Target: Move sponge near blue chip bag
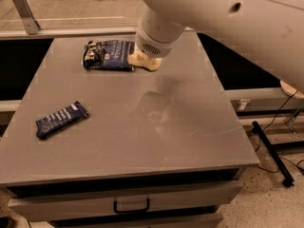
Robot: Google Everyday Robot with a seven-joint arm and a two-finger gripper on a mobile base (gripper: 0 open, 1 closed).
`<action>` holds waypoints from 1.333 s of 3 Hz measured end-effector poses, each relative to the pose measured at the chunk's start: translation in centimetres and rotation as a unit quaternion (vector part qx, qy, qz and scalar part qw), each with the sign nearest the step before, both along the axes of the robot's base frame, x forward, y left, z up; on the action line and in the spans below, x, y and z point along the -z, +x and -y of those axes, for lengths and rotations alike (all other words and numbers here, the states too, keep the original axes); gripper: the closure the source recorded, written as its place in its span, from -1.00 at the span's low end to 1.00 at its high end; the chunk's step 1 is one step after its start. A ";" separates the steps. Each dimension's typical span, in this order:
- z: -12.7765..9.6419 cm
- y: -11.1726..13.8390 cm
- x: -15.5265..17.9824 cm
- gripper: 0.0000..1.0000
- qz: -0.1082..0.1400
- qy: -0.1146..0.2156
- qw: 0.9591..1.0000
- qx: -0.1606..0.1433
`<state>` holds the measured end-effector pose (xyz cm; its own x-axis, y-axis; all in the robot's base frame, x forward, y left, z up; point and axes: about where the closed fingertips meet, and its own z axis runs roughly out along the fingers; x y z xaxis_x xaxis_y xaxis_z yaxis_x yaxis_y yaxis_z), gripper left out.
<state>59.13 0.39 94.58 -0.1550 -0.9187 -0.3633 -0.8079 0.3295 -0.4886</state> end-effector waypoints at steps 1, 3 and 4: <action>-2.8 5.2 0.4 1.00 0.005 -0.017 0.999 -0.032; -6.7 11.4 4.4 0.65 -0.037 -0.019 0.990 -0.134; -6.8 11.7 4.5 0.19 -0.034 -0.024 0.988 -0.148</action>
Offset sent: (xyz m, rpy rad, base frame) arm 0.1457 0.0820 -0.0412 -0.0419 0.0939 0.2840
